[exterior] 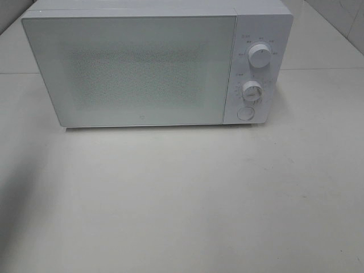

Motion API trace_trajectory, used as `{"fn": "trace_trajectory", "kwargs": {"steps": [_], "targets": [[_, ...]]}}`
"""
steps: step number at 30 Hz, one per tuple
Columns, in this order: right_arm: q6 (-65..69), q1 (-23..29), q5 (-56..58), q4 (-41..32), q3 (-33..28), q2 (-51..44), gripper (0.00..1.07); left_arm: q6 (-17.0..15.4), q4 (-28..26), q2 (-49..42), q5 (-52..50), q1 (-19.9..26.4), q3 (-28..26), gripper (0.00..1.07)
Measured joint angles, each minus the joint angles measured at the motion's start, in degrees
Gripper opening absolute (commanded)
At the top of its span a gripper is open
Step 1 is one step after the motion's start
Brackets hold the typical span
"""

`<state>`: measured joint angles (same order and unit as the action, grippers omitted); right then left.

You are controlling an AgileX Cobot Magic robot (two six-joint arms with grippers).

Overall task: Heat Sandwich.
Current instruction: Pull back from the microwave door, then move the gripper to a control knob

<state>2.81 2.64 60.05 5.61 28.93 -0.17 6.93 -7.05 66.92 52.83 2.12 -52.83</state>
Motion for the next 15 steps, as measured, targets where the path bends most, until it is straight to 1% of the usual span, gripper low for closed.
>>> {"fn": "trace_trajectory", "kwargs": {"steps": [2,4,5,6,7,10,11,12,15], "targets": [[0.0,0.0,0.0,0.0,0.0,0.0,0.76,-0.06,0.0,-1.55,0.52,0.0,0.69,1.03],[0.0,0.0,0.0,0.0,0.0,0.0,0.76,-0.17,0.0,-3.21,0.63,0.0,2.46,1.03],[0.0,0.0,0.0,0.0,0.0,0.0,0.76,-0.17,0.0,-4.24,0.63,0.0,3.72,1.03],[0.0,0.0,0.0,0.0,0.0,0.0,0.76,-0.17,0.0,-6.25,0.63,0.0,6.42,1.03],[0.0,0.0,0.0,0.0,0.0,0.0,0.76,-0.17,0.0,-6.25,0.63,0.0,6.42,1.03],[0.0,0.0,0.0,0.0,0.0,0.0,0.76,-0.23,0.0,-9.63,0.63,0.0,10.77,1.03],[0.0,0.0,0.0,0.0,0.0,0.0,0.76,-0.23,0.0,-11.8,0.74,0.0,13.64,1.03],[0.0,0.0,0.0,0.0,0.0,0.0,0.76,-0.23,0.0,-11.8,0.74,0.0,13.64,1.03],[0.0,0.0,0.0,0.0,0.0,0.0,0.76,-0.57,-0.63,-15.36,1.03,0.0,16.67,1.03]]}}
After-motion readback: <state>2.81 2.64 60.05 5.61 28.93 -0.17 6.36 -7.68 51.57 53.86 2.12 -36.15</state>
